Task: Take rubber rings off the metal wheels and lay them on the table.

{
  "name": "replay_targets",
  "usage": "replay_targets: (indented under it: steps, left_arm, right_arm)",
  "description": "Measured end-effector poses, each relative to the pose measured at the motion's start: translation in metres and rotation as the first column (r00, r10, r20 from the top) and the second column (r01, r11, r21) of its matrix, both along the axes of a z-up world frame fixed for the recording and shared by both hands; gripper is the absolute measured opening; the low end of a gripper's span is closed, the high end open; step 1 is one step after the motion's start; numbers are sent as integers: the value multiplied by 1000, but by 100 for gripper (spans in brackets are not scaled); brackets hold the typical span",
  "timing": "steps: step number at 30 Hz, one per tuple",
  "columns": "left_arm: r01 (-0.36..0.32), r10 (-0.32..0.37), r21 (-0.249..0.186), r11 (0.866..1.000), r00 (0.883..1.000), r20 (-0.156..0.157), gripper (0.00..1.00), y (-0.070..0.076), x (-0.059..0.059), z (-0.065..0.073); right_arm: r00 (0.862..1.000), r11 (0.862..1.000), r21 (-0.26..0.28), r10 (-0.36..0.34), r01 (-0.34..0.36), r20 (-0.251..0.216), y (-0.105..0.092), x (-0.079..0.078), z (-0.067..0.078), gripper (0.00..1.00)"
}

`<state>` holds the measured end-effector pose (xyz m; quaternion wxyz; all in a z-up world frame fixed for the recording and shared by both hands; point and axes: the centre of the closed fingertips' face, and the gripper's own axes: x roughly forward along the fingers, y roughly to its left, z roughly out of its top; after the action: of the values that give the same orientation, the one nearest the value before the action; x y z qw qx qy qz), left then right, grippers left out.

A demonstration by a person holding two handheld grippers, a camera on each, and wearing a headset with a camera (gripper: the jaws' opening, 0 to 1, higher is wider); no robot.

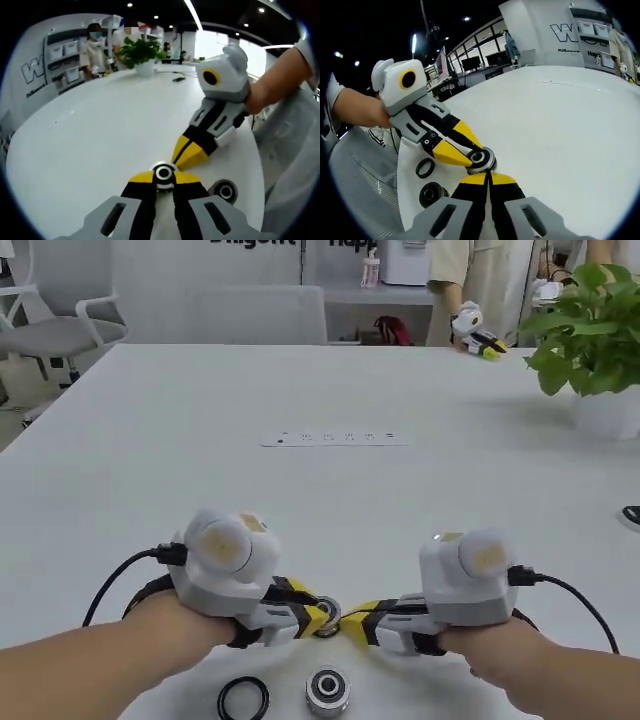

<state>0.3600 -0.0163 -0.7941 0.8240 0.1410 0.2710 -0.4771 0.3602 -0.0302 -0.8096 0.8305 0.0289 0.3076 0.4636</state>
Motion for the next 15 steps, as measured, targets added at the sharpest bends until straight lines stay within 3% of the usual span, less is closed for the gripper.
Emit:
replay_targets:
  steps: [9, 11, 14, 15]
  left_arm:
    - [5, -5, 15, 1000, 1000, 4, 12, 0, -2, 0]
    - [5, -5, 22, 1000, 1000, 7, 12, 0, -2, 0]
    - [3, -4, 32, 999, 1000, 10, 11, 0, -2, 0]
    - [3, -3, 35, 999, 1000, 10, 11, 0, -2, 0]
  right_arm:
    - [994, 990, 99, -95, 100, -62, -5, 12, 11, 0]
    - [995, 991, 92, -93, 97, -42, -3, 10, 12, 0]
    - [993, 987, 122, -97, 104, -64, -1, 9, 16, 0]
    - [994, 989, 110, -98, 103, -53, 0, 9, 15, 0]
